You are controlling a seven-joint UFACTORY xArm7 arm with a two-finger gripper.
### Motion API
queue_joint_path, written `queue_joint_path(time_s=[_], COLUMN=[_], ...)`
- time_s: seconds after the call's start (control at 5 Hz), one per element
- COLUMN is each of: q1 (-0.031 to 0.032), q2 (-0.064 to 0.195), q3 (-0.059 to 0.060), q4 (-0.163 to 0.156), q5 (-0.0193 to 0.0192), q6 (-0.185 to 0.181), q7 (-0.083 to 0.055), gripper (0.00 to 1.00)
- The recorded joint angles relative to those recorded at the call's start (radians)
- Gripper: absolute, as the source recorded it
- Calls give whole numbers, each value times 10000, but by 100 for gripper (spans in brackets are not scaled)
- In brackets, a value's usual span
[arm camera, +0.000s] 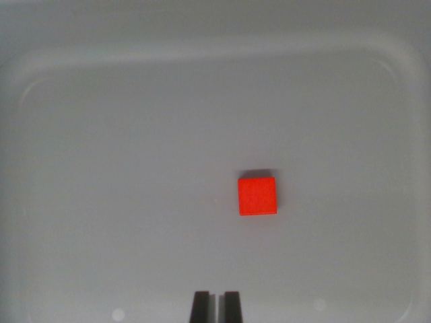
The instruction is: Reach red block
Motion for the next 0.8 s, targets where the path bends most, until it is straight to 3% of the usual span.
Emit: queue_joint_path(time_s=[0.6, 0.8], q1=[-13, -27], q2=[102, 219], q3=[-6, -13], q4=[-152, -324], q5=[0, 0], q6=[-247, -527], q7=[-3, -7], gripper=[0, 0])
